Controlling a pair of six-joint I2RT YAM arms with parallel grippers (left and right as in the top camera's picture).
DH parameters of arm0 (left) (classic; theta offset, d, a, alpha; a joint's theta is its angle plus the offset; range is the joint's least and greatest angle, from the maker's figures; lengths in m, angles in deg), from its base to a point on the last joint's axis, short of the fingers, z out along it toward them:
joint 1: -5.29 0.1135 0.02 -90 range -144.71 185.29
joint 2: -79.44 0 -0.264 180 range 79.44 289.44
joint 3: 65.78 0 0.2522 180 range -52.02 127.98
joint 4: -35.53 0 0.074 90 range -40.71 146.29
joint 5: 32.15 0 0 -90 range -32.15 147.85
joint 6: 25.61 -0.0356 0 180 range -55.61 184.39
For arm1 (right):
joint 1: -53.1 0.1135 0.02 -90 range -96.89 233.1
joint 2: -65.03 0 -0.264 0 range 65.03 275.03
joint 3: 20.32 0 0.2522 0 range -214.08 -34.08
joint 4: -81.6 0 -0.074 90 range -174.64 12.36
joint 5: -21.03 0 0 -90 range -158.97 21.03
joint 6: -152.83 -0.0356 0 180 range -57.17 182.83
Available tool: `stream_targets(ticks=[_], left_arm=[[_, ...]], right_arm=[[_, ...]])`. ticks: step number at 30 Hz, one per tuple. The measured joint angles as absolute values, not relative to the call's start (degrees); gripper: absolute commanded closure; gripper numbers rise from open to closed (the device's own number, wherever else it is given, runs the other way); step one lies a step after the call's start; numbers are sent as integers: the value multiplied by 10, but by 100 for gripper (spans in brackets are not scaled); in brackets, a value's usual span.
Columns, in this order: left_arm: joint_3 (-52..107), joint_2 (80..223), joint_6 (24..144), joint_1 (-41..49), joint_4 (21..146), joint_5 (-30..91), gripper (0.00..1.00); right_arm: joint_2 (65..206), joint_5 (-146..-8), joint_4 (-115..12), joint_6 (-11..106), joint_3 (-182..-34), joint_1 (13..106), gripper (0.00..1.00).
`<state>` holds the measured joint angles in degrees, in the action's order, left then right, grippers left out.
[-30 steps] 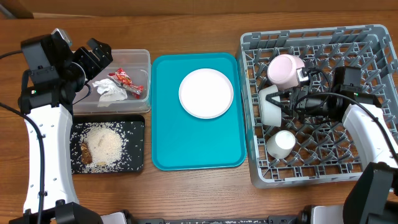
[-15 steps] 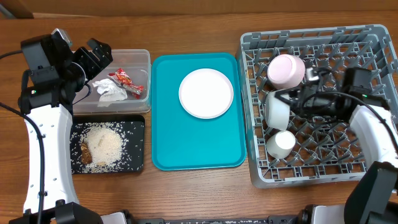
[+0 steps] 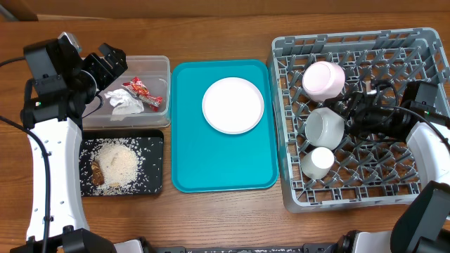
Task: Sort waste into correct bins and load items into the dishwasher
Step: 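Set the green bowl upside down in the rack and open the gripper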
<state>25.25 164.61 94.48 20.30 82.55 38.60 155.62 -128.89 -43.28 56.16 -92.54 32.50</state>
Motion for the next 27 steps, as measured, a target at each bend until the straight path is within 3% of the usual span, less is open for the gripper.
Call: stream_targets(ticks=[17, 27], left_arm=[[253, 1646, 945, 203, 826, 386, 0], [253, 1646, 945, 203, 826, 386, 0]], right_arm=[[1556, -1255, -553, 467, -925, 248, 26], [1556, -1292, -579, 448, -928, 291, 25]])
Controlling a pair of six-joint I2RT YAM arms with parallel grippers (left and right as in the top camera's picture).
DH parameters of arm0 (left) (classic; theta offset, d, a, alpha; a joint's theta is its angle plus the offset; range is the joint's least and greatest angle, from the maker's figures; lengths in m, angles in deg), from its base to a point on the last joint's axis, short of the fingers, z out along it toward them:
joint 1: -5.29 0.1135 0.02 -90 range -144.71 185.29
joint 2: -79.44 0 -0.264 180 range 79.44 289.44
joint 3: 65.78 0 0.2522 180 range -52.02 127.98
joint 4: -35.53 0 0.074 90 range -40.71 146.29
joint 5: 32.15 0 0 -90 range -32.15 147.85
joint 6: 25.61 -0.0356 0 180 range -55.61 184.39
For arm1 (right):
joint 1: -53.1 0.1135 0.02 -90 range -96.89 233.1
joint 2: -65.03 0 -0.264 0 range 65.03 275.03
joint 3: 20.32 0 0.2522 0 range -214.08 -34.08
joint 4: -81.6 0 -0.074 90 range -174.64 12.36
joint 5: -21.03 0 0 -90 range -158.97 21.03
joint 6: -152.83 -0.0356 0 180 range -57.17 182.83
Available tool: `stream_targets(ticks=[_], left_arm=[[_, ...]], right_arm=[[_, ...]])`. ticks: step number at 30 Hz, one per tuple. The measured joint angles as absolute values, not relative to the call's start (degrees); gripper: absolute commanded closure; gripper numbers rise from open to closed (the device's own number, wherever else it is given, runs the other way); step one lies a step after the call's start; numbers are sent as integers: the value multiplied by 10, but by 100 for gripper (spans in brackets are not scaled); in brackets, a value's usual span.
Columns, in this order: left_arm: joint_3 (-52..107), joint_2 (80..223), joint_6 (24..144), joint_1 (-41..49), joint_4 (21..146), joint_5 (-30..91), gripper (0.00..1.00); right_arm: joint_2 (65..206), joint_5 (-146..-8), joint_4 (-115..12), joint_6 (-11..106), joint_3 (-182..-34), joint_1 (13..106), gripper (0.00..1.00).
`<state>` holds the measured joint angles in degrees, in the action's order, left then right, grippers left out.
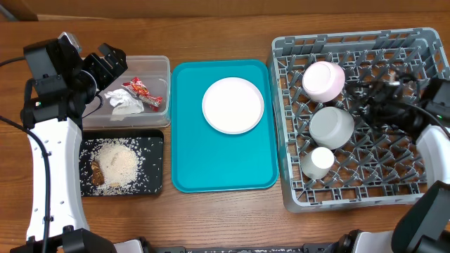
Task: Sort waste into correct bins and load items into the dishwasher
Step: 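Set the green bowl upside down in the rack and open the gripper, then move the right gripper to the white plate and grip its edge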
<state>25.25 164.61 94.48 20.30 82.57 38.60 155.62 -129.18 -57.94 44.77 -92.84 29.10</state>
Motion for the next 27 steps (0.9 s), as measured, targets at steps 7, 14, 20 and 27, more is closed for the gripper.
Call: stream_targets(ticks=[7, 14, 20, 27], left_arm=[[253, 1646, 945, 203, 825, 386, 0], [253, 1646, 945, 203, 825, 386, 0], [253, 1646, 945, 203, 825, 386, 0], [253, 1646, 945, 203, 825, 386, 0]], right_arm=[[1556, -1312, -586, 446, -971, 373, 25], [1556, -1225, -585, 447, -974, 515, 24], [1556, -1101, -584, 449, -975, 634, 21], [1556, -931, -584, 449, -975, 752, 20]])
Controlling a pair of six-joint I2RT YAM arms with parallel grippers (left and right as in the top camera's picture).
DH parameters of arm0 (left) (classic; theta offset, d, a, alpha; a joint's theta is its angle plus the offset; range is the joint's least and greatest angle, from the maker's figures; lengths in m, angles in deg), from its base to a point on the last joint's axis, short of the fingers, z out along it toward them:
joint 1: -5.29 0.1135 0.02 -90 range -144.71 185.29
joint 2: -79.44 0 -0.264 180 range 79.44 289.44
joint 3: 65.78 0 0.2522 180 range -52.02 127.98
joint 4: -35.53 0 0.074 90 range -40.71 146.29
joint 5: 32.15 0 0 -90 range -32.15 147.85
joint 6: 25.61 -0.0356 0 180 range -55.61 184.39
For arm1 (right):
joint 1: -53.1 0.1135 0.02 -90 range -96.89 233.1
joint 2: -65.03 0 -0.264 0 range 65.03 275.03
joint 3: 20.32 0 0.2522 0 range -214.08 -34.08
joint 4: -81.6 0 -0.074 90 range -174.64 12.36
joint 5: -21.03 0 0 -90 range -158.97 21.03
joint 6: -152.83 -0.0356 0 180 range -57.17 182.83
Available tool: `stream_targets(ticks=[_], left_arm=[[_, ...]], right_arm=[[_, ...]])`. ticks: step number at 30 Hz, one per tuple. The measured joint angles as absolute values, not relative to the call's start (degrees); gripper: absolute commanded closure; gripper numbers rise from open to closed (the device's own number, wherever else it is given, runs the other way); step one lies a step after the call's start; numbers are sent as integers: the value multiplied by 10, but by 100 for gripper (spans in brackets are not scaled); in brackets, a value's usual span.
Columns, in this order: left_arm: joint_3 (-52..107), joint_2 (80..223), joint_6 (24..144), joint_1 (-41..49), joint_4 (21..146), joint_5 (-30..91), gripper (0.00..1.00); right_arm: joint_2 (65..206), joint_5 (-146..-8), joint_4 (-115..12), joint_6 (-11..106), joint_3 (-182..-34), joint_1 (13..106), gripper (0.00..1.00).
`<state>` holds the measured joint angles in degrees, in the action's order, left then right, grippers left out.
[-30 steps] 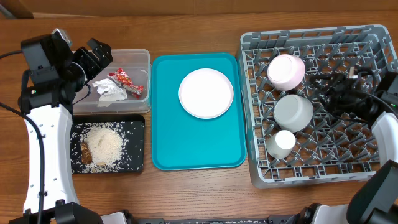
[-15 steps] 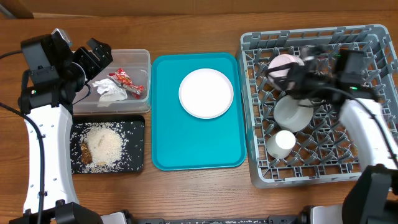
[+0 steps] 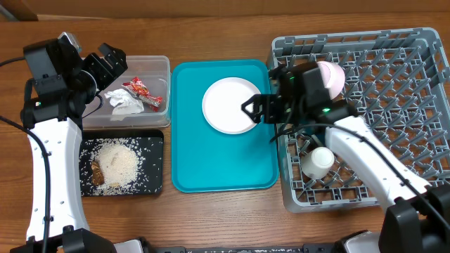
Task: Sort waste into correct bins and load items into the dishwasher
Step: 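Move the right gripper to the white plate and grip its edge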
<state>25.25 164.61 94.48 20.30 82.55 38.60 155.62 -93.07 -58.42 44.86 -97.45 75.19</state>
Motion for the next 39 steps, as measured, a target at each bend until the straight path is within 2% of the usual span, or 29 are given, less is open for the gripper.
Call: stream_targets(ticks=[7, 14, 16, 17, 18, 20, 22, 28, 39], left_arm=[[253, 1646, 945, 203, 825, 386, 0], [253, 1646, 945, 203, 825, 386, 0], [253, 1646, 945, 203, 825, 386, 0], [253, 1646, 945, 203, 825, 386, 0], [253, 1646, 945, 203, 826, 386, 0], [253, 1646, 945, 203, 825, 386, 0], [253, 1646, 945, 203, 825, 386, 0], [253, 1646, 945, 203, 825, 386, 0], [253, 1646, 945, 203, 825, 386, 0]], right_arm=[[1556, -803, -588, 449, -975, 828, 19], [1556, -731, -600, 449, -975, 854, 19], [1556, -725, -605, 449, -975, 855, 23], [1556, -721, -610, 449, -975, 856, 27], [1556, -719, -616, 449, -975, 857, 51], [1556, -715, -633, 451, -975, 862, 77], [1556, -712, -654, 452, -975, 869, 96], [1574, -710, -711, 448, -975, 890, 96], [1689, -710, -765, 448, -976, 900, 96]])
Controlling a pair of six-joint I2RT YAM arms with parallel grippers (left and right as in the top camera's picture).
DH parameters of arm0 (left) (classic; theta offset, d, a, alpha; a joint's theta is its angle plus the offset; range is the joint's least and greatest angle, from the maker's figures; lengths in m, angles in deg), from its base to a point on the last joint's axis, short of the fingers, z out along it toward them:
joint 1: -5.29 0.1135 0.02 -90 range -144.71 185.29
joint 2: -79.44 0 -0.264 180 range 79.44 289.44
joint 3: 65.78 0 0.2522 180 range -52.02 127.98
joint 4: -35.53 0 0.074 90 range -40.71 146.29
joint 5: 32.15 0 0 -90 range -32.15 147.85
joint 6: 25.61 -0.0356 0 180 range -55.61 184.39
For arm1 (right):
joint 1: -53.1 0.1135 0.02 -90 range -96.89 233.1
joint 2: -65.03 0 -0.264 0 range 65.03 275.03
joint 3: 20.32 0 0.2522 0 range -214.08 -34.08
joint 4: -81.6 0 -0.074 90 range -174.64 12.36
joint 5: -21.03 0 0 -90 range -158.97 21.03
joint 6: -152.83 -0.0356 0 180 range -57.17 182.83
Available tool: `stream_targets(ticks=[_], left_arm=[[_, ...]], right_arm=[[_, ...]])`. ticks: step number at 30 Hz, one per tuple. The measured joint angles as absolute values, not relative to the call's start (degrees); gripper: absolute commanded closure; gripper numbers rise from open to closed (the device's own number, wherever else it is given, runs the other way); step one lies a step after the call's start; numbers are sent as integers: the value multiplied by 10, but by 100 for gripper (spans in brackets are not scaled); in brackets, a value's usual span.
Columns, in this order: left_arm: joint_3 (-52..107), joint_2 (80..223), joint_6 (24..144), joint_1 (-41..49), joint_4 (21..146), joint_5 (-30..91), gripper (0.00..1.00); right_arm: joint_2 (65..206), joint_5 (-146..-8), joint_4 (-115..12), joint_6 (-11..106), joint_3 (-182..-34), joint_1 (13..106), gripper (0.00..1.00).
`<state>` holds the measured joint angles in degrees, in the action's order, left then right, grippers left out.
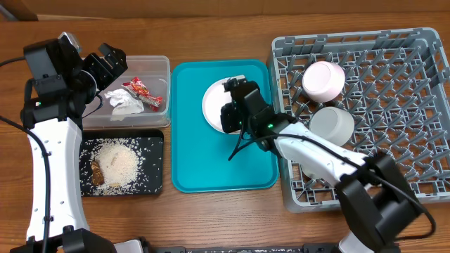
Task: Sort waste into correct bins and load items into the dishwasher
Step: 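Move the right gripper to the white plate and grip its edge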
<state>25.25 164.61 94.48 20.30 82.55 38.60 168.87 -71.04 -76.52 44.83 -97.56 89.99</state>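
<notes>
A white plate (211, 105) lies on the teal tray (211, 165), its right half hidden under my right gripper (226, 107). That gripper reaches in from the rack side and hovers over the plate with its fingers spread and nothing visibly held. In the grey dish rack (394, 105) sit a pink cup (323, 79) and an upturned pale bowl (332, 126). My left gripper (111, 62) hangs open over the left end of the clear bin (163, 70), which holds a red wrapper (143, 90) and crumpled paper (124, 102).
A black tray (156, 140) with rice and food scraps (116, 165) sits in front of the clear bin. The right arm's white link (316, 151) lies across the rack's left edge and hides the cells beneath it. Bare wood surrounds everything.
My right gripper was at the plate's right edge, by the rack's left wall. Now it is further left, over the plate itself. The left arm is unchanged.
My right gripper was first in the rack at the pale bowl, whose opening showed. Then the bowl lay upturned and the gripper stood apart to its right. After that the arm had swung to the rack's left edge, and now it is over the plate.
</notes>
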Motion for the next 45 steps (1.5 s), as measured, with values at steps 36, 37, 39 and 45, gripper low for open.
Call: stream_targets(ticks=[36, 37, 39, 45], left_arm=[[253, 1646, 945, 203, 826, 386, 0], [253, 1646, 945, 203, 825, 386, 0], [253, 1646, 945, 203, 825, 386, 0], [253, 1646, 945, 203, 825, 386, 0]], right_arm=[[1773, -906, -763, 419, -976, 941, 92], [1773, -911, -763, 418, -976, 947, 92], [1773, -917, -765, 418, -976, 961, 91], [1773, -928, -767, 418, -976, 1000, 89]])
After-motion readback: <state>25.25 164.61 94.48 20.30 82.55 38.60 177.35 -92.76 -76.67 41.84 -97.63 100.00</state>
